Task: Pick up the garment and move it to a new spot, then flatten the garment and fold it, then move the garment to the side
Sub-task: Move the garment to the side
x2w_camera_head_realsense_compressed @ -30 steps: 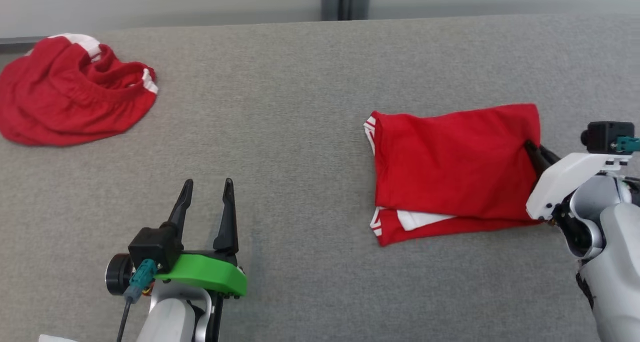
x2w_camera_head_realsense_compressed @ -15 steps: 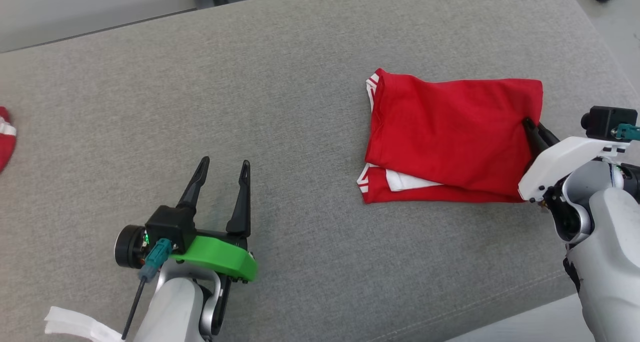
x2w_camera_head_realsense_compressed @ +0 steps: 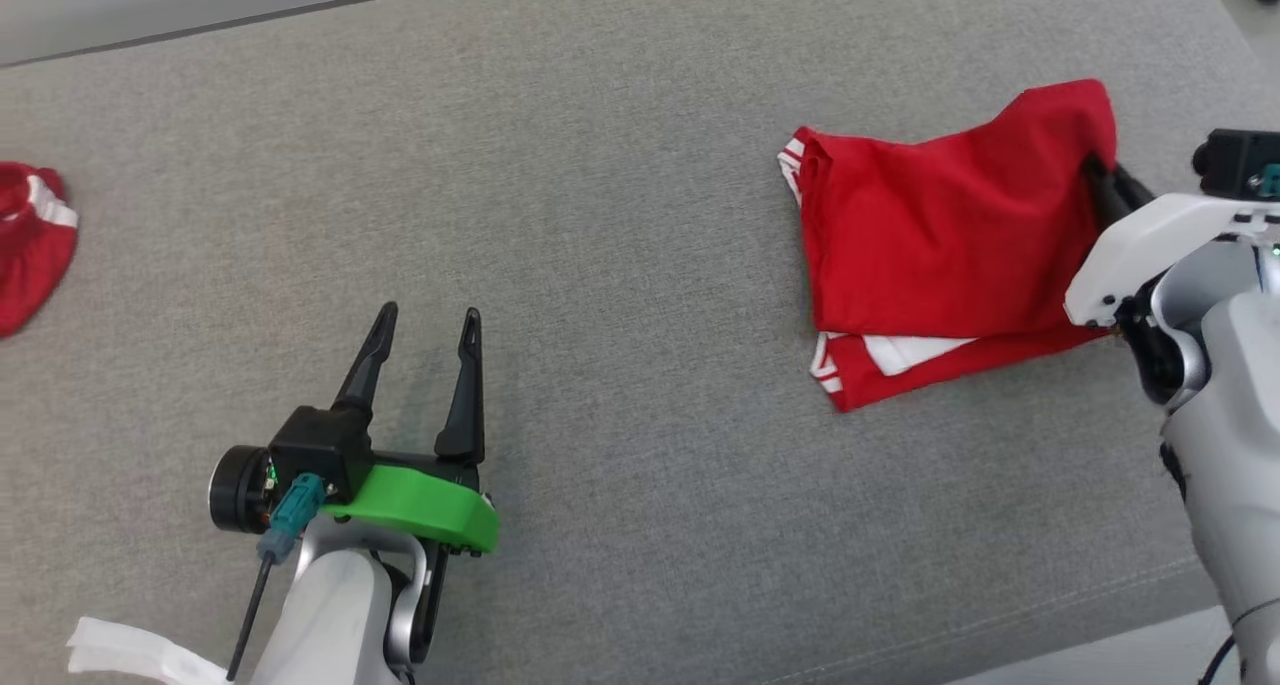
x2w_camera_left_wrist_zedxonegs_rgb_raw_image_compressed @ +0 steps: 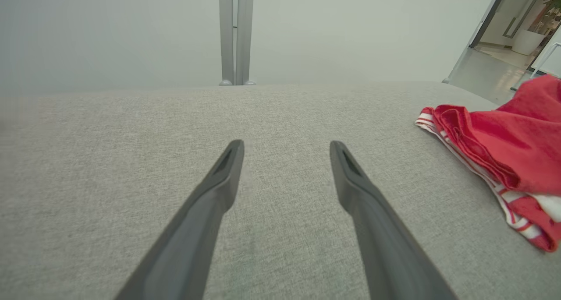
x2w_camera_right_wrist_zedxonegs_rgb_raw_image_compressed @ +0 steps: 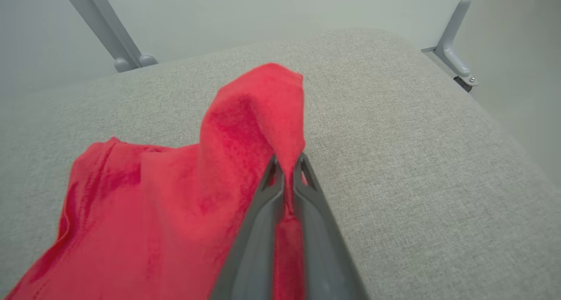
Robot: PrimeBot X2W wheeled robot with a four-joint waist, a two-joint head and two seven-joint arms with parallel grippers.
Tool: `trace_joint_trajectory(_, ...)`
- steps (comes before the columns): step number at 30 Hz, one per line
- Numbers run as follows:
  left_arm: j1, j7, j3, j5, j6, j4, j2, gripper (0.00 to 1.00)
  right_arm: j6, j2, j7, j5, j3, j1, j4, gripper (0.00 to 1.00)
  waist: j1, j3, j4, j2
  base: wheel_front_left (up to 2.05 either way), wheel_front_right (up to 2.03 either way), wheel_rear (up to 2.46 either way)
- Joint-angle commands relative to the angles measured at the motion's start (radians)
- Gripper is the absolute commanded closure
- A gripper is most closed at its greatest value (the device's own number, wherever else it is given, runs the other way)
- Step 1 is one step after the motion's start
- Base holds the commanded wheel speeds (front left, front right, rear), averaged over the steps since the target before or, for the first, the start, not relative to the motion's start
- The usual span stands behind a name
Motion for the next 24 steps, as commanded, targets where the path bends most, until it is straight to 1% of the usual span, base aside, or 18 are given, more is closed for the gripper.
trace_joint_trajectory(1,0.005,0.0,0.003,-0.006,0.005,-0.008,0.005,0.0,0.0,-0.023,-0.01,-0.018,-0.009,-0.031,0.023,1.0,-0.0001,0.002,0.049,-0.0001,0.0,0.0,0.0)
trace_joint_trajectory(7,0.007,0.0,0.008,-0.005,0.01,-0.024,0.007,0.0,0.0,-0.124,-0.034,-0.082,-0.054,-0.13,0.133,1.0,-0.0001,0.022,0.104,-0.0001,0.0,0.0,0.0)
trace_joint_trajectory(8,0.009,0.0,0.01,-0.004,0.011,-0.03,0.009,0.0,0.0,-0.153,-0.042,-0.108,-0.075,-0.157,0.163,1.0,-0.0001,0.031,0.118,-0.0001,0.0,0.0,0.0)
trace_joint_trajectory(13,0.004,0.0,0.011,0.002,0.013,-0.045,0.015,0.0,0.0,-0.227,-0.068,-0.19,-0.133,-0.211,0.236,1.0,-0.0001,0.058,0.145,-0.0001,0.0,0.0,0.0)
trace_joint_trajectory(16,0.002,0.0,0.011,0.004,0.014,-0.052,0.018,0.0,0.0,-0.251,-0.087,-0.238,-0.184,-0.235,0.272,1.0,-0.0001,0.071,0.155,-0.0001,0.0,0.0,0.0)
trace_joint_trajectory(20,0.005,0.0,0.013,0.004,0.018,-0.06,0.022,0.0,0.0,-0.265,-0.118,-0.304,-0.224,-0.253,0.29,1.0,-0.0001,0.081,0.159,-0.0001,0.0,0.0,0.0)
trace_joint_trajectory(21,0.005,0.0,0.013,0.004,0.02,-0.062,0.023,0.0,0.0,-0.264,-0.143,-0.324,-0.232,-0.26,0.286,0.9,-0.0001,0.084,0.159,-0.0001,0.0,0.0,0.0)
trace_joint_trajectory(22,0.005,0.0,0.013,0.005,0.02,-0.063,0.023,0.0,0.0,-0.264,-0.168,-0.342,-0.248,-0.264,0.284,0.53,-0.0001,0.086,0.158,-0.0001,0.0,0.0,0.0)
trace_joint_trajectory(23,0.004,0.0,0.012,0.005,0.022,-0.063,0.023,0.0,-0.001,-0.264,-0.185,-0.36,-0.264,-0.264,0.286,0.0,-0.0001,0.087,0.157,-0.0001,0.0,0.0,0.0)
trace_joint_trajectory(24,0.003,0.0,0.008,0.006,0.023,-0.061,0.021,0.0,-0.001,-0.259,-0.206,-0.386,-0.28,-0.263,0.287,0.0,-0.0001,0.088,0.157,-0.0001,0.0,0.0,0.0)
